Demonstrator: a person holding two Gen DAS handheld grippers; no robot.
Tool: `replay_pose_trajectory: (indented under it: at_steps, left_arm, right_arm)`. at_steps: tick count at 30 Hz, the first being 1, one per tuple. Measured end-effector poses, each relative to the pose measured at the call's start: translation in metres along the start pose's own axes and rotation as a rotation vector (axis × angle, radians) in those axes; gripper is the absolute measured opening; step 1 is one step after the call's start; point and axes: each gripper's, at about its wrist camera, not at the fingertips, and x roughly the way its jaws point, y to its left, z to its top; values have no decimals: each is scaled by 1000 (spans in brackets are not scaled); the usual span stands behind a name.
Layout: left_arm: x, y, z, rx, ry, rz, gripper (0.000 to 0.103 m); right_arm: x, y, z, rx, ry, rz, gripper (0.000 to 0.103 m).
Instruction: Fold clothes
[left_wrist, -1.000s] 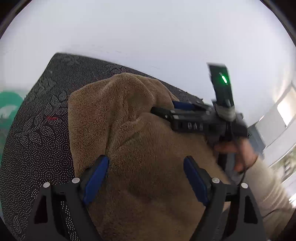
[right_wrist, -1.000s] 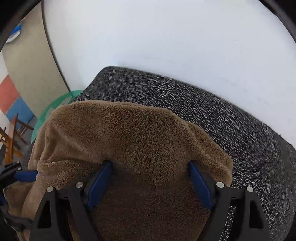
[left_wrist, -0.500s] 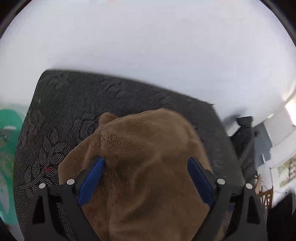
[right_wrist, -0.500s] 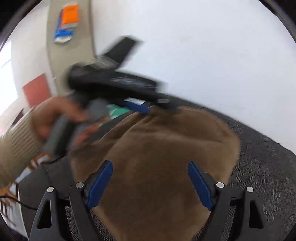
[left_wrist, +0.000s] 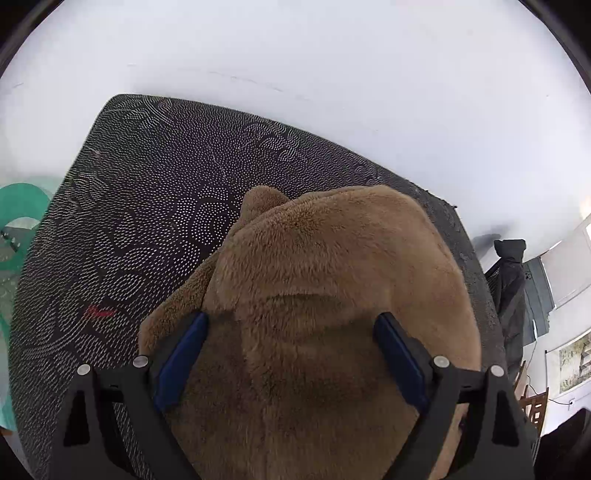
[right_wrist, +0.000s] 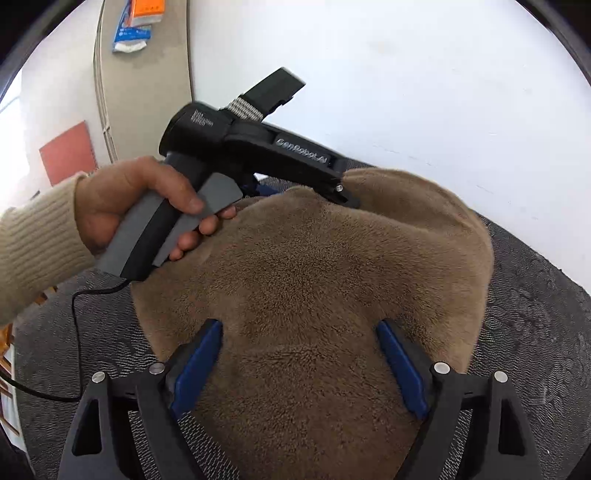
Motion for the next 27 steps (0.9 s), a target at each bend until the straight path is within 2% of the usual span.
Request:
replay_pose_trajectory:
  at_steps: [4,7,10,15,18,22,26,27]
  left_arm:
    - [-50,0,-25,31,-56,-35,93]
    - [-81,-4,-51,64,-87,-41,94]
    - [-80,-13,-77,86,-67,-31,95]
    - [-81,-17,-95,100,-81,-1,95]
    - [-73,-10,-94,76,-82,4,97]
    - [-57,3,-100,27,-63,6,102]
    - [-44,22,-113,-40,-44,-44,103]
    - [-45,19,-116,-16,-49,-33,103]
  right_arm:
    - [-56,1,-19,-17,-93,-88,87]
    - [-83,-2,-46,-35,-71,-155,87]
    - [-97,-4,-67,-8,-29,-180,87]
    - [-67,21,-63,-13,13,-200,87]
    - [-58,29,-61,-53,42,-312,87]
    - [-46,16,-60,18,67,-456,88]
    - [-65,-1,-71,83,51,-543,99]
    - [-71,-7,-74,99,56,-552,101]
